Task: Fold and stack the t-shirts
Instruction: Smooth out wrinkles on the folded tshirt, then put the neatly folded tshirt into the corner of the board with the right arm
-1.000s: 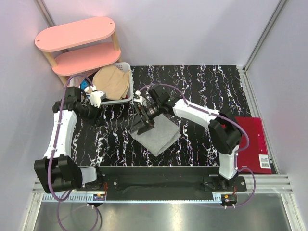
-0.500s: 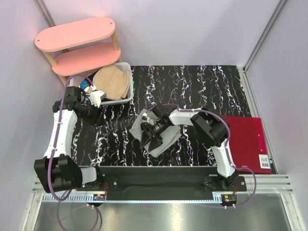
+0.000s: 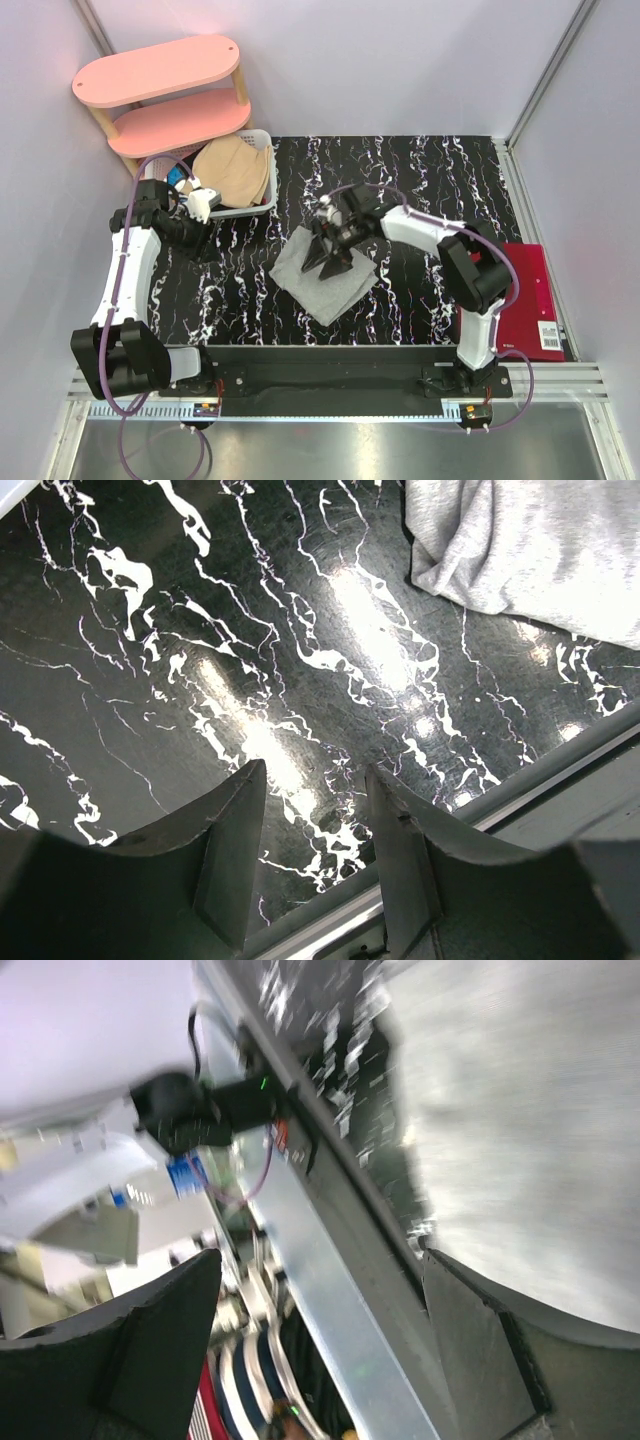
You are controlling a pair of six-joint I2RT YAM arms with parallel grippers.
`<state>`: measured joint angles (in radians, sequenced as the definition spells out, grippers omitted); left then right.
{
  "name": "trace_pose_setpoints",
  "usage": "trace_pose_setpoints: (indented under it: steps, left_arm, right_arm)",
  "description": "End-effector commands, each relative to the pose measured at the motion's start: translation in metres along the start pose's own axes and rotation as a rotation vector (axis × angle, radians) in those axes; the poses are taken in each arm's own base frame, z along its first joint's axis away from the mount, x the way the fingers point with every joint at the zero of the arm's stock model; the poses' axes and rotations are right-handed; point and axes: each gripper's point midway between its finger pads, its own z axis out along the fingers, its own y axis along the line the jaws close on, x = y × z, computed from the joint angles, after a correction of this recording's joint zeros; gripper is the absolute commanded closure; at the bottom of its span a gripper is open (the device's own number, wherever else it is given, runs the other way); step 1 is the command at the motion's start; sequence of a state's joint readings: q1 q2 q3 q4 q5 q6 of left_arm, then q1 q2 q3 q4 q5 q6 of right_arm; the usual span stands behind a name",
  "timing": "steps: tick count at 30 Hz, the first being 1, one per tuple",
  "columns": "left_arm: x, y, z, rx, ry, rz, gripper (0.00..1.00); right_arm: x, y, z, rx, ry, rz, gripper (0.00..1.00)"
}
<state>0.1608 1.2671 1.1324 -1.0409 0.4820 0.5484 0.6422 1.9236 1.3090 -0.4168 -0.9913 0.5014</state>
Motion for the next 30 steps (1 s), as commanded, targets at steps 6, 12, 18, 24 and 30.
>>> trace_pose_setpoints:
  steps: [6, 12, 18, 24, 30]
  left_arm:
    - [-0.021, -0.007, -0.014, 0.01, -0.085, 0.038, 0.5]
    - [-0.013, -0.008, -0.013, 0.006, -0.069, 0.048, 0.5]
    - [-0.021, -0.014, -0.017, 0.037, -0.088, 0.045, 0.5]
    - [-0.04, -0.079, -0.008, 0.191, -0.06, 0.138, 0.49]
    - [-0.036, -0.156, 0.035, 0.338, 0.127, 0.315, 0.49]
  right_arm:
    - [-0.045, -0.086, -0.009, 0.046, -0.092, 0.188, 0.14]
    - [-0.05, -0.085, -0.014, 0.079, -0.128, 0.159, 0.14]
    - [-0.068, -0.09, -0.094, 0.315, -0.384, 0.113, 0.08]
    - [-0.067, -0.133, -0.127, 0.385, -0.451, 0.197, 0.09]
    - [-0.082, -0.161, -0.11, 0.342, -0.397, 0.235, 0.1]
